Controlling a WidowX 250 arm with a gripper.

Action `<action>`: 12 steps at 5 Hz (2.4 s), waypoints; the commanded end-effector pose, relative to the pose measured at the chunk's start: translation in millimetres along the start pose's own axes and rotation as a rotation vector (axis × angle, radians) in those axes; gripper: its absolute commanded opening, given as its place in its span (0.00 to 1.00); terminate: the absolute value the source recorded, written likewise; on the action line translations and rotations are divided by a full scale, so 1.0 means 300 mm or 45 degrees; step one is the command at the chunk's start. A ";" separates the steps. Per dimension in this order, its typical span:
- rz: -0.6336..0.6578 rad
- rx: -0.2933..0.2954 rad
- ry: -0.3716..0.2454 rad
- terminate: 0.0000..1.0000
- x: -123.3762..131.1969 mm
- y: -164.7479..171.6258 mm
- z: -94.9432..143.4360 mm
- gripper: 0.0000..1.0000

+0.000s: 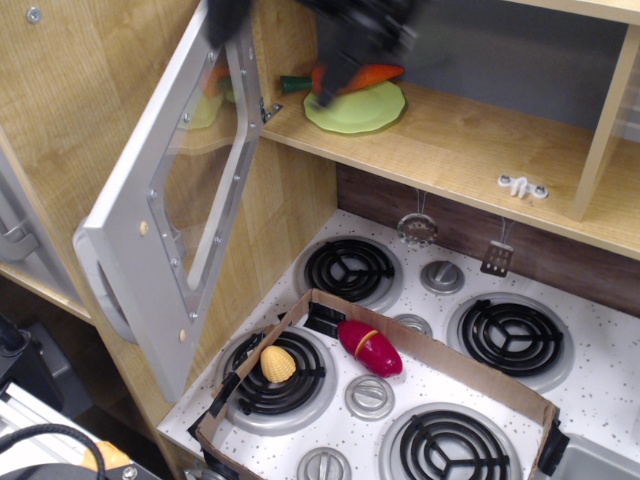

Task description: Close microwave

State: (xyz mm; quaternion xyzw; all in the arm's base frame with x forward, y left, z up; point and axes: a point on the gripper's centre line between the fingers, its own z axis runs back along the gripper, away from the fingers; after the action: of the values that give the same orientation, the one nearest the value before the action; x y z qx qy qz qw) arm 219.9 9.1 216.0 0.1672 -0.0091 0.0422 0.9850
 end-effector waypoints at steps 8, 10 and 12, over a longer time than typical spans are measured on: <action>-0.432 -0.060 -0.269 0.00 0.010 0.192 -0.334 1.00; -0.310 -0.221 -0.402 0.00 0.161 0.006 -0.287 1.00; -0.297 -0.228 -0.668 0.00 0.301 -0.111 -0.201 1.00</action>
State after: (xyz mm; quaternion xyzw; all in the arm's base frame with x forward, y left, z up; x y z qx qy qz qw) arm 305.2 7.6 124.2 0.0791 -0.2307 -0.1188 0.9625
